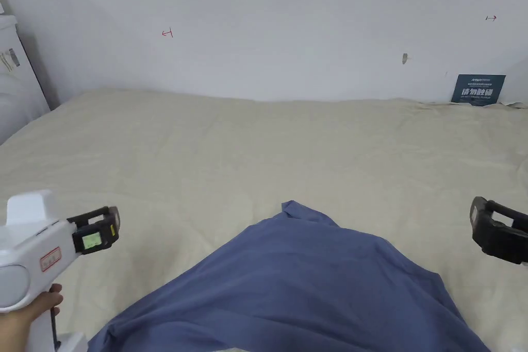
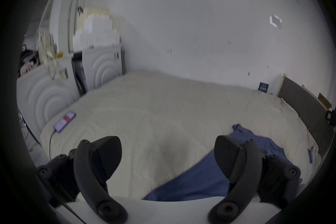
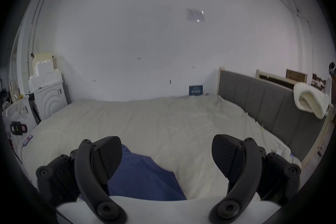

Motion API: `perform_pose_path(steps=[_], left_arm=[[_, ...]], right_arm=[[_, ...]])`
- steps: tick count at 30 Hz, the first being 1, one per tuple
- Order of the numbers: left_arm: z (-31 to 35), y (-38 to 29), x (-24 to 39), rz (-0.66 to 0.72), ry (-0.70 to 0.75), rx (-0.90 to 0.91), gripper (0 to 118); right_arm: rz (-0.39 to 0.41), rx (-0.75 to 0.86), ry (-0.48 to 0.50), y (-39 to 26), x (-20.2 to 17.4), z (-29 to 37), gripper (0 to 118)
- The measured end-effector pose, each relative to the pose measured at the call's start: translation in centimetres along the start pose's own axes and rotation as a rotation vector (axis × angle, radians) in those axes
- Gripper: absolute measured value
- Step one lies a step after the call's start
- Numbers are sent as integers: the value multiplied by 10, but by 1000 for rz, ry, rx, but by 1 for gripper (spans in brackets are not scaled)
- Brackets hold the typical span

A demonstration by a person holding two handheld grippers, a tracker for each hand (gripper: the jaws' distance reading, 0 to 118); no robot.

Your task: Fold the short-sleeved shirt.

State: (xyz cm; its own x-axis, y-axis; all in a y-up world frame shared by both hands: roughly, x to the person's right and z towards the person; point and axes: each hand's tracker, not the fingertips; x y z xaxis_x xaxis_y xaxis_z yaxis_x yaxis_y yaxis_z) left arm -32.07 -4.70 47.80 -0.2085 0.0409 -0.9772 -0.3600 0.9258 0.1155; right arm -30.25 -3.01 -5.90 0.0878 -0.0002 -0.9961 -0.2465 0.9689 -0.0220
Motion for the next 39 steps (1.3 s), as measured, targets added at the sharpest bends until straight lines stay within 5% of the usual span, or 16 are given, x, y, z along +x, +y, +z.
perform_pose_path(steps=[2,4,9,12,14,24,39], left_arm=[[7,1,10,-23,-18,77,92],[7,-1,19,-41,-29,115,74],[7,-11,34,-39,-71,196,32],[7,-18,42,-47,-83,213,10],[7,-23,44,-37,-104,212,0],[-3,-39,43,-29,-107,140,0],[-94,-100,-60,226,-38,-563,5]], right_arm=[[22,31,-5,-1,-12,3,100],[48,59,-7,-3,-21,6,90],[76,117,-22,-10,-37,11,21],[84,143,-32,-16,-41,12,3],[84,158,-35,-20,-41,11,1],[83,151,-34,-27,-42,5,1],[99,91,11,-36,-57,-23,1]])
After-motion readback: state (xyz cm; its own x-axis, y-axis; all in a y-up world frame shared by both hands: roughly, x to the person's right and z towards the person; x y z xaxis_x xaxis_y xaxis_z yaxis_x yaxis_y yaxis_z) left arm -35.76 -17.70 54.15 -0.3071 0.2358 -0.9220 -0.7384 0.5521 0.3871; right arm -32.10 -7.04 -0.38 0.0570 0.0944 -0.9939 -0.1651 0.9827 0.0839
